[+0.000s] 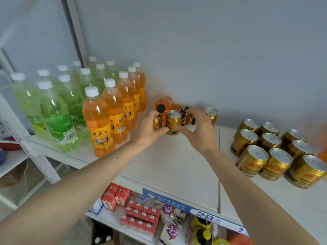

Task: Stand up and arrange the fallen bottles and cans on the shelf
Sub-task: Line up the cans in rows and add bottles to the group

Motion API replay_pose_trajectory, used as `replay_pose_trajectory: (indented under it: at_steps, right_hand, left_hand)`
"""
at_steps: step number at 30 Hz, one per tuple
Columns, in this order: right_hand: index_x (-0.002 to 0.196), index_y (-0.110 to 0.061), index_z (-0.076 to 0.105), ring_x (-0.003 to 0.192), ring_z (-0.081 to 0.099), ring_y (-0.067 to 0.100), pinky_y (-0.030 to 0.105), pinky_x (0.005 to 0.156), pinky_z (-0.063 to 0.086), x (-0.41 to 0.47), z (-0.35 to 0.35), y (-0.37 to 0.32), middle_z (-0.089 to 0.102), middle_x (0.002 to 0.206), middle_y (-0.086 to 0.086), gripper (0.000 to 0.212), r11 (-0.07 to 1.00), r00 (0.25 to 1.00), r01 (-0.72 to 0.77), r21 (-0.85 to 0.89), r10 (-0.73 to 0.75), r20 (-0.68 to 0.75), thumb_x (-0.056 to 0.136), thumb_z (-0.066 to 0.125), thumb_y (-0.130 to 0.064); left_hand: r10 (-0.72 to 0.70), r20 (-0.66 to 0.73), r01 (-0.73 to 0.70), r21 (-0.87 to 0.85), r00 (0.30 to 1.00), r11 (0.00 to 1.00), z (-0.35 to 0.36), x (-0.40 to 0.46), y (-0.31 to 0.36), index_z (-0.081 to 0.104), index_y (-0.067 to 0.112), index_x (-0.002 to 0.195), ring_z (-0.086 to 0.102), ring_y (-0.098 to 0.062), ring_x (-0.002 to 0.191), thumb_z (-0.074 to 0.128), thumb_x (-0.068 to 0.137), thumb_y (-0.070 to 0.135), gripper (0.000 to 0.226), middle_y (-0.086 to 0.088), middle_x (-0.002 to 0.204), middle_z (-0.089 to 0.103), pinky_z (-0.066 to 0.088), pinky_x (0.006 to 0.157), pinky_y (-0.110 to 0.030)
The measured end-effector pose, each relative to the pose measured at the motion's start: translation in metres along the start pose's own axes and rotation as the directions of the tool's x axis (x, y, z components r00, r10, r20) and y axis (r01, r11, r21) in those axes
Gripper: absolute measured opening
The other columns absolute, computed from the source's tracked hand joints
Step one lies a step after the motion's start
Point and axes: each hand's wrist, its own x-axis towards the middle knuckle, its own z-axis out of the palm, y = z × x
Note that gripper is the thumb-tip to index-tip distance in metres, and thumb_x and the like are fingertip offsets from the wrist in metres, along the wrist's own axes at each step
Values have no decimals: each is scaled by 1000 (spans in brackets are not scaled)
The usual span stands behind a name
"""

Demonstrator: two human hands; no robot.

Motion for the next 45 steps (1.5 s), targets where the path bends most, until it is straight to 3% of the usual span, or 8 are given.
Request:
replay_pose_trajectory:
  at_steps: [8, 14, 18, 23, 27, 37, 39, 45]
  right_hand:
    - [142, -27, 41, 131, 39, 32, 46, 97, 42, 69, 53, 0, 41, 148, -2, 75, 945, 958, 211, -249, -149, 246, 77, 78, -28]
    - [127, -19, 57, 122, 51, 31, 41, 73, 54, 94, 69, 9, 51, 140, 6, 50, 831, 884, 456, -320, -382, 269, 81, 73, -32]
    - [114, -17, 65, 111, 60, 23, 29, 55, 53, 99, 71, 13, 63, 124, 0, 35, 750, 825, 563, -347, -533, 187, 82, 72, -30]
    - [127, -13, 55, 114, 59, 25, 39, 84, 55, 111, 70, 18, 59, 132, 3, 39, 931, 942, 334, -147, -325, 82, 92, 61, -28]
    - [131, -8, 53, 117, 57, 23, 33, 96, 48, 116, 59, 18, 60, 130, 8, 43, 977, 978, 207, 47, -206, -21, 91, 63, -20]
    - [127, -24, 53, 111, 59, 21, 38, 80, 58, 106, 25, 8, 61, 115, -5, 37, 934, 980, -55, 354, 118, -160, 92, 59, -32]
    - [126, -22, 53, 108, 61, 21, 26, 70, 59, 101, 16, 3, 61, 114, -3, 35, 911, 970, -62, 408, 151, -191, 93, 59, -30]
    - [122, -17, 53, 98, 64, 13, 31, 67, 61, 86, -19, -18, 58, 100, -14, 30, 837, 918, -80, 541, 274, -287, 94, 57, -28]
  left_hand:
    - [-139, 90, 152, -162, 986, 975, 26, 22, -46, 40, 17, 131, 40, -13, 118, 81, 67, 40, 80, -2, 130, 45, 29, 91, -21]
    - [-214, 160, 258, -357, 964, 898, 47, 39, -64, 38, 34, 117, 49, 6, 95, 87, 62, 27, 73, 27, 102, 45, 33, 77, -9]
    - [-243, 177, 294, -384, 954, 875, 57, 46, -71, 40, 20, 127, 47, 9, 89, 85, 64, 26, 77, 22, 102, 46, 29, 69, -5]
    - [-247, 190, 302, -371, 950, 878, 61, 52, -75, 45, 14, 131, 43, -4, 103, 82, 69, 24, 73, 1, 123, 56, 35, 83, -20]
    - [-248, 168, 296, -402, 954, 866, 60, 51, -74, 47, 17, 130, 43, -4, 105, 81, 71, 23, 69, 0, 126, 56, 35, 86, -22]
    - [-198, 98, 220, -496, 975, 840, 36, 47, -43, 45, 33, 111, 48, 6, 88, 81, 71, 23, 54, 26, 96, 50, 34, 69, -5]
    - [-170, 84, 189, -502, 982, 844, 31, 46, -35, 46, 32, 109, 52, 0, 94, 82, 70, 23, 53, 17, 101, 55, 39, 74, -11]
    - [-75, 91, 112, -530, 993, 840, 14, 32, -16, 51, 27, 116, 57, -13, 107, 82, 69, 26, 56, 5, 115, 61, 49, 90, -32]
